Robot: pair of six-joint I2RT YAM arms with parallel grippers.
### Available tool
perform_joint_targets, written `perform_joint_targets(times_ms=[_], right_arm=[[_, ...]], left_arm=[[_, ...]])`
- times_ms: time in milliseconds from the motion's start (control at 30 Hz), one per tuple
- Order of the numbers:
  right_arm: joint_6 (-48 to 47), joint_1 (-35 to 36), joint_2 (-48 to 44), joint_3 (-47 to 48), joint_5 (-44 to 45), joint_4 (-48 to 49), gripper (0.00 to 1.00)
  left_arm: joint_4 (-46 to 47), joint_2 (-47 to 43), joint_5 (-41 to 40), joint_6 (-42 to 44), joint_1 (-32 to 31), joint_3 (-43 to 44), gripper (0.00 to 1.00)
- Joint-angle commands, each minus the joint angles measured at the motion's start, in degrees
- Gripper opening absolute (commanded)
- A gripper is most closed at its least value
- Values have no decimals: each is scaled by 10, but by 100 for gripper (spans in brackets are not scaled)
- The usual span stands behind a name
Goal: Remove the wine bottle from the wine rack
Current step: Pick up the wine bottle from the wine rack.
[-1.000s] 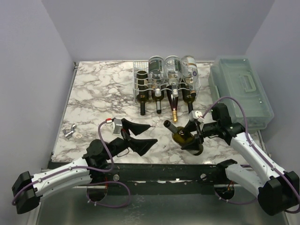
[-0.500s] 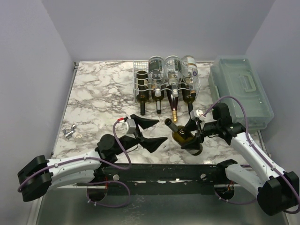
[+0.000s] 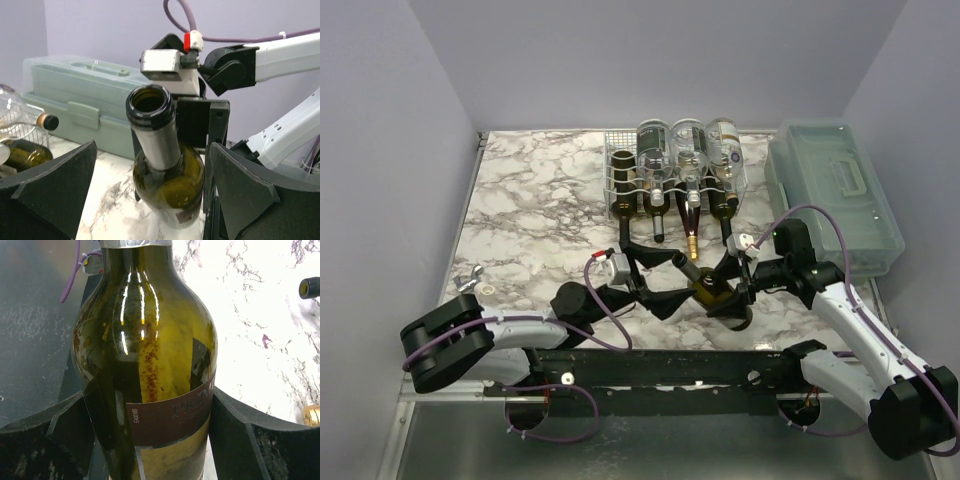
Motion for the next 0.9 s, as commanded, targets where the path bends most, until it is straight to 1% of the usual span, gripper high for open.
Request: perform_joint_targets(times_ms=[0,133,467,533,867], right_arm=[[-7,-3,-4,4,-41,15,9],[-9,-3,-3,4,-41,14,9],[-12,-3,-4,3,-41,11,9],[-14,-3,-4,3,-41,11,9],[-15,-4,-7,3,-43,9,9]], left_arm=[[71,23,25,-1,-6,26,95],[72,38,29,-10,-7,38,89],[72,72,43,-46,-7,60,67],[72,75,45,-49,-7,64,65],[72,86,54,-70,-7,68,51]])
